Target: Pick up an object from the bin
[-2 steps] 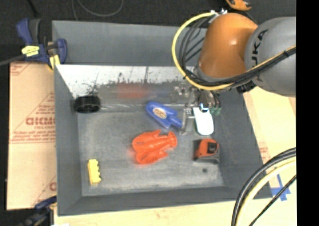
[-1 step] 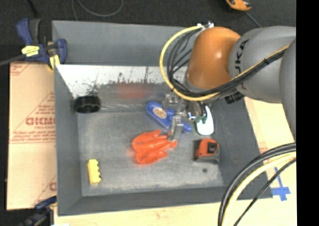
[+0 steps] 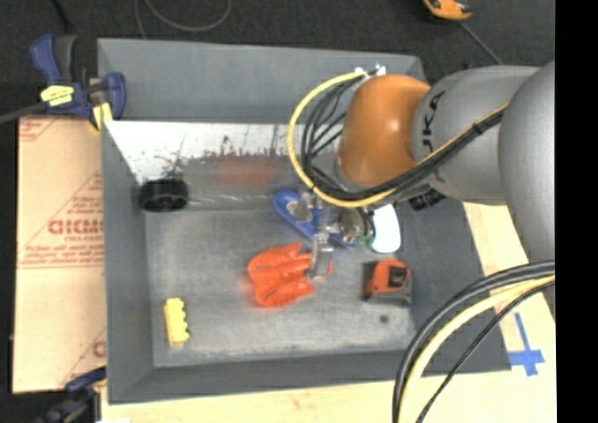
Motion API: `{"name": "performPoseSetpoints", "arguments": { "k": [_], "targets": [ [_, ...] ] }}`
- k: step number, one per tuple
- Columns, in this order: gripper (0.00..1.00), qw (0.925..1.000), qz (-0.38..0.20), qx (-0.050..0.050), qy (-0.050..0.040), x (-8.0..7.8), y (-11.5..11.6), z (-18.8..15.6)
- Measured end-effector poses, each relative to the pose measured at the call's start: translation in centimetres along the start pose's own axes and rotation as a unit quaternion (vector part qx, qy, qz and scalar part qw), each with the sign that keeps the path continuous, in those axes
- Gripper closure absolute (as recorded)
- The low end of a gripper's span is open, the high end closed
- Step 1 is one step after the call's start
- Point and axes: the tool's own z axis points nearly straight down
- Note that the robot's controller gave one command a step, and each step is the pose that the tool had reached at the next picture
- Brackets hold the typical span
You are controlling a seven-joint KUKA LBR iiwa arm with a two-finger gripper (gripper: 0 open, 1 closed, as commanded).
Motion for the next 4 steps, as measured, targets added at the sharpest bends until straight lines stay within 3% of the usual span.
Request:
{"name": "performPoseSetpoints", "arguments": {
  "k": [1, 2, 3, 4],
  "targets": [
    [0.00, 0.9998, 0.022, -0.001, -0.0004, -2.2, 0.0, 1.7],
    [0.00, 0.9997, -0.022, 0.001, -0.0005, -1.3, 1.9, 3.0],
    [0.00, 0.9965, -0.083, 0.000, 0.0001, 0.7, 2.5, 3.7],
    [0.00, 0.9988, 0.049, 0.000, 0.0003, 2.6, 3.5, 4.0]
  ]
}}
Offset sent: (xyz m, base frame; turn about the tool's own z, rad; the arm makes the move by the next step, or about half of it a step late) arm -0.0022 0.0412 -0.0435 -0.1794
